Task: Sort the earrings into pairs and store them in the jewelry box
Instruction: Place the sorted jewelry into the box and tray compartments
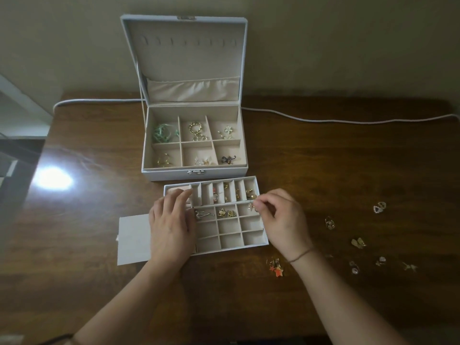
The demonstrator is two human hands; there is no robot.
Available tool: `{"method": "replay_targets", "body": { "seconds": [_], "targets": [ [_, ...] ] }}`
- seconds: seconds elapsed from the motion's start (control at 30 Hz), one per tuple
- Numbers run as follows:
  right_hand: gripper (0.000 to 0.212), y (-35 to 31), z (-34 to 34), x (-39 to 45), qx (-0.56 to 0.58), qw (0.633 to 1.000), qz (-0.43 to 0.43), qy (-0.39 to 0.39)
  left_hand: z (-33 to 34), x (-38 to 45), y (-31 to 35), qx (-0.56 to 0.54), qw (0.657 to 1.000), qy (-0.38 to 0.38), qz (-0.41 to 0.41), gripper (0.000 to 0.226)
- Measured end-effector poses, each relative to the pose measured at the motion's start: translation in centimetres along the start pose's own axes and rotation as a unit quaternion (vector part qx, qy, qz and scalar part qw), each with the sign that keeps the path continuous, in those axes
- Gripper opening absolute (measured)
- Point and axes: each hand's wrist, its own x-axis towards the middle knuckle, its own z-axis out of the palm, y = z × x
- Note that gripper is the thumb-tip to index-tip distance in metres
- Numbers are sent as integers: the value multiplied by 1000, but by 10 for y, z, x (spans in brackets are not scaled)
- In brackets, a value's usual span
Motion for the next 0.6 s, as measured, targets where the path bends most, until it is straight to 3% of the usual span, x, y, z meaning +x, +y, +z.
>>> {"method": "replay_targets", "body": {
  "seconds": [0.33, 0.53, 0.6],
  "targets": [
    [16, 16, 23, 3, -144, 990, 8, -2, -2, 1, 1, -16, 1000, -3, -1, 45],
    [20, 24, 8, 3, -118, 993, -2, -11, -2, 0, 0, -20, 1000, 6, 8, 42],
    [22, 30, -3, -3, -100, 994, 29, 10, -2, -1, 0, 4, 999, 15, 52, 41]
  ]
}}
